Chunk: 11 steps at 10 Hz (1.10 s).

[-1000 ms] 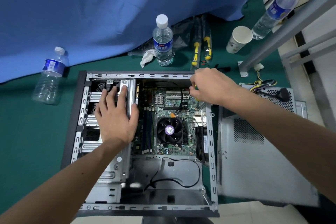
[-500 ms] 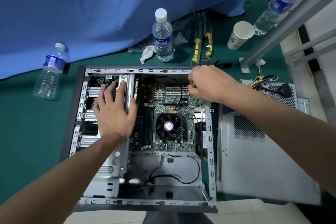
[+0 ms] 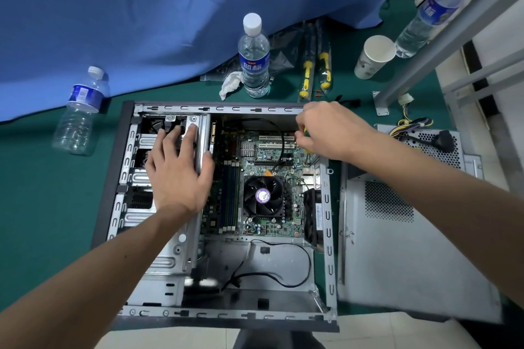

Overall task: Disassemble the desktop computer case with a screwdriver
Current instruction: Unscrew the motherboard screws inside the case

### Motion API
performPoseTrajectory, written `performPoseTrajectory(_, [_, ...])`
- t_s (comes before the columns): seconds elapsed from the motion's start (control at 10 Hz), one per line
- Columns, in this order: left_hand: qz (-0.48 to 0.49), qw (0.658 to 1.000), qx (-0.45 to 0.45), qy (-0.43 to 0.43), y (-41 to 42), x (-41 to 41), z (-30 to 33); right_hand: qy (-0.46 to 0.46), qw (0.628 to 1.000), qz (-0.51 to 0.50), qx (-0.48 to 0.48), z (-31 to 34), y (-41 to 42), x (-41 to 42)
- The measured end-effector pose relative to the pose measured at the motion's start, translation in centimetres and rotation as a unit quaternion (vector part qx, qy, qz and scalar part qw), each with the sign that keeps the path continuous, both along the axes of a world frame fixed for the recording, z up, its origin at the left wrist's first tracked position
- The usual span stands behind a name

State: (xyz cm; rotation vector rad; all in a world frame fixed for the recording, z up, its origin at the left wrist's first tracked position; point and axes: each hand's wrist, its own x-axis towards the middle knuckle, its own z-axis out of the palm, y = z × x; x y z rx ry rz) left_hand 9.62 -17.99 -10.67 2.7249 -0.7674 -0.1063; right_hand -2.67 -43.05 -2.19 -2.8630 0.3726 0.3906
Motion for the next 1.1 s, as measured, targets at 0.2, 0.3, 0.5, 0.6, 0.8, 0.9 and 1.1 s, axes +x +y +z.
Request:
performPoseTrajectory(0.2, [-0.001,1.000,0.002,0.000,0.1,0.0,-0.1,0.002,1.000,0.004,-0.009,0.0,0.2,0.1])
performPoseTrajectory(0.3, [-0.001,1.000,0.002,-0.001,0.1,0.0,-0.1,0.013,1.000,0.010,-0.008,0.2,0.2,0.2])
performPoseTrajectory(0.5, [0.001,1.000,-0.002,-0.002,0.1,0.0,-0.1,0.116,0.990,0.008,-0.083,1.3,0.8,1.1])
performPoseTrajectory(0.6, [0.001,1.000,-0.001,-0.001,0.0,-0.1,0.0,0.139,0.982,0.050,-0.117,1.6,1.2,1.4])
performPoseTrajectory(0.8, [0.001,1.000,-0.002,-0.002,0.1,0.0,-0.1,0.196,0.950,0.221,-0.098,2.9,0.8,1.8])
performPoseTrajectory(0.9, [0.001,1.000,-0.001,-0.002,0.1,0.0,-0.1,0.211,0.949,0.209,-0.112,3.4,1.2,1.5])
performPoseTrajectory(1.1, [0.000,1.000,-0.001,-0.001,0.1,0.1,-0.2,0.214,0.954,0.112,-0.179,3.1,2.5,1.0])
